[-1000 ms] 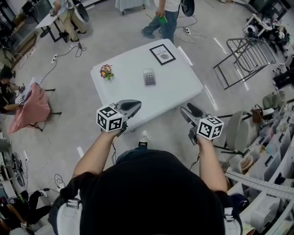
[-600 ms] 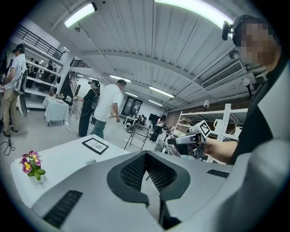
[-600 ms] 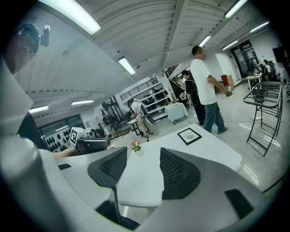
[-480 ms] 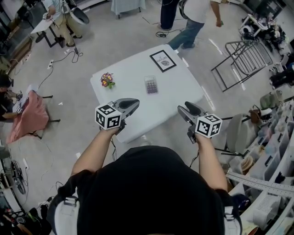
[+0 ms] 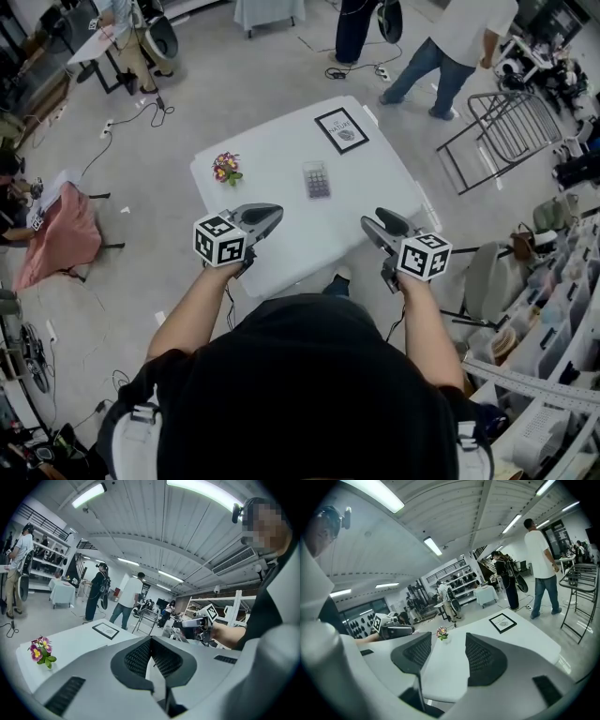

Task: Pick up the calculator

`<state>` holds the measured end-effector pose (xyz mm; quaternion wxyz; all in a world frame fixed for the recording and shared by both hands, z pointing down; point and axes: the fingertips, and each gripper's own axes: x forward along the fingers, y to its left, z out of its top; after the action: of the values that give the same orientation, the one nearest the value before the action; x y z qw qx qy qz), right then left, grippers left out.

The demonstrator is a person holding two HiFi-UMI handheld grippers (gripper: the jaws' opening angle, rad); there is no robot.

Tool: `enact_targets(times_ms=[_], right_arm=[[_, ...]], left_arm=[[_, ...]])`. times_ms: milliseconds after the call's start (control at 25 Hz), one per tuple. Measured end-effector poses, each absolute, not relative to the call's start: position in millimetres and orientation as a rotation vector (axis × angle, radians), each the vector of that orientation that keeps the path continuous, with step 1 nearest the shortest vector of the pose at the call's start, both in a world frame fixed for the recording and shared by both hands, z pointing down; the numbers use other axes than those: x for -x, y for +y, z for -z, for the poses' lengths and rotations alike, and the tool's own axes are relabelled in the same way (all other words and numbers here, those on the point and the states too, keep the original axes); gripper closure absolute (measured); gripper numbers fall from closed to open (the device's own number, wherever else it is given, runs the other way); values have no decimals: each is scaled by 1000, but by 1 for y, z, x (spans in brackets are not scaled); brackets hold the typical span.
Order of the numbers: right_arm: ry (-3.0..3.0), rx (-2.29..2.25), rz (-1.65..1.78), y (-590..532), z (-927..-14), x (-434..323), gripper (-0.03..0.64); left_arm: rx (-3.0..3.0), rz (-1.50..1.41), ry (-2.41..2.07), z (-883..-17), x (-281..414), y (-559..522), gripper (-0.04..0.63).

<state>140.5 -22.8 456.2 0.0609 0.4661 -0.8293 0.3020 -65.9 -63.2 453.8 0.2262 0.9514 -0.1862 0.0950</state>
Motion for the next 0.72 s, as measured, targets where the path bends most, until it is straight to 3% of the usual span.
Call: enact_targets(times_ms=[720], right_arm=[[-2572, -1186, -949, -128, -472, -150, 376]], left_arm=[[-2513, -259, -712, -474, 63, -121, 577]])
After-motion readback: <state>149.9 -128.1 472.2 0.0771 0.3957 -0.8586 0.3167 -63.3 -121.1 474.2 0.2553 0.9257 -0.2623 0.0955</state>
